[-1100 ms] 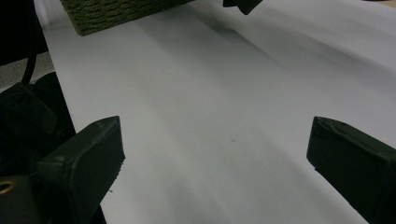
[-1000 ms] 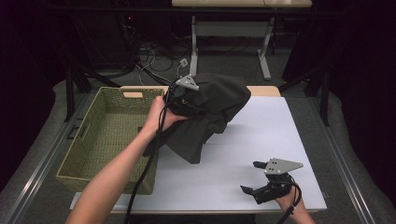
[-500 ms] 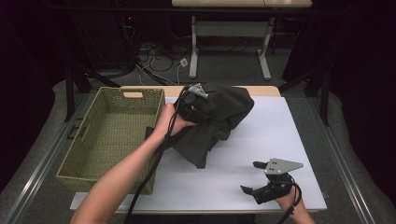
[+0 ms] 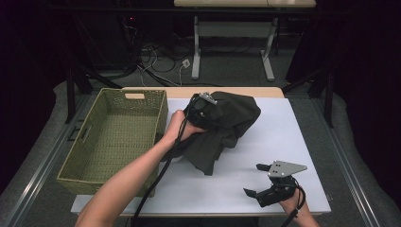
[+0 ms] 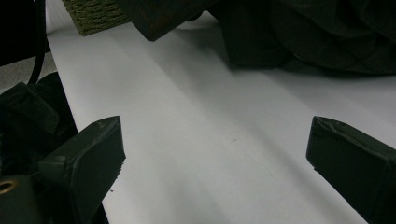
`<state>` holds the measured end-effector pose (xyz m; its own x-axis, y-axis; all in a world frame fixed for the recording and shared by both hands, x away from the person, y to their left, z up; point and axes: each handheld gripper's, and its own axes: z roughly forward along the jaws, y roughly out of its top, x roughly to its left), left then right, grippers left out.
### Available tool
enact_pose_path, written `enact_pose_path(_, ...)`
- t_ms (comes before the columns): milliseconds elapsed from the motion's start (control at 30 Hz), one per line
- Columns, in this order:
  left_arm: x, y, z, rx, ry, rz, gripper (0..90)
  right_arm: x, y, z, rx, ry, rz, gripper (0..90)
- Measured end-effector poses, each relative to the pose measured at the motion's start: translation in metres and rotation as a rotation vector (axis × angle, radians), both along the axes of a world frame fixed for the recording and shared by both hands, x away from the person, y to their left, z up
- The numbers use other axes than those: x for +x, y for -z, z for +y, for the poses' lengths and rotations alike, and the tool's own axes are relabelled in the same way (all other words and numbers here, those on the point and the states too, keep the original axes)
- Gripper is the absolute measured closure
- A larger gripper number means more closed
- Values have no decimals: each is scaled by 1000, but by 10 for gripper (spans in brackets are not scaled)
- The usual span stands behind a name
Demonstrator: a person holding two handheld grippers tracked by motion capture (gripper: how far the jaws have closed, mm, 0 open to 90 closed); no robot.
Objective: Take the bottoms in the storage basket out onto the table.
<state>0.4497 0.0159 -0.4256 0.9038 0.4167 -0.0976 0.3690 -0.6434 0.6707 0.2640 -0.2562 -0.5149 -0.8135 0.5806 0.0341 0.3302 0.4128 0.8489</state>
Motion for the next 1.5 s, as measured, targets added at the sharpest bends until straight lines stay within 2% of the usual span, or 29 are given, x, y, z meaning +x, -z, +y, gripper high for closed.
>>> enact_pose_path(200, 4, 9, 0, -7, -14, 55, 591, 0, 0, 0, 1, 0, -2, 40)
enact_pose_path(300, 4, 12, 0, 8, -12, 62, 584, 0, 0, 0, 3, -2, -6, 40)
enact_pose_path(467, 5, 19, 3, 34, -19, 99, 569, 1, 1, 1, 2, 0, 0, 40)
enact_pose_path(567, 5, 20, 4, 46, -21, 111, 557, 0, 0, 1, -1, -1, -1, 40)
enact_pose_path(733, 3, 21, 3, 95, 9, 118, 540, 0, 0, 1, -3, 1, -1, 40)
enact_pose_path(900, 2, 25, 5, 106, 10, 122, 514, 0, 0, 0, -2, -7, -1, 40)
enact_pose_path(933, 2, 27, 5, 104, -4, 129, 503, 0, 0, 0, -2, -5, -3, 40)
enact_pose_path(1100, 1, 28, 8, 131, -23, 110, 401, -1, -1, 0, 2, -5, -6, 40)
enact_pose_path(1167, -2, 28, 9, 138, -25, 85, 345, -1, -1, 0, -1, -6, -3, 40)
enact_pose_path(1300, -10, 24, 12, 165, -27, 28, 157, -2, -1, 0, 5, -1, -1, 40)
enact_pose_path(1433, -17, 18, 18, 179, -31, -24, 58, -1, -1, 0, -3, -3, 4, 40)
enact_pose_path(1500, -20, 14, 23, 180, -40, -30, 40, -2, -1, 0, 5, -2, 1, 40)
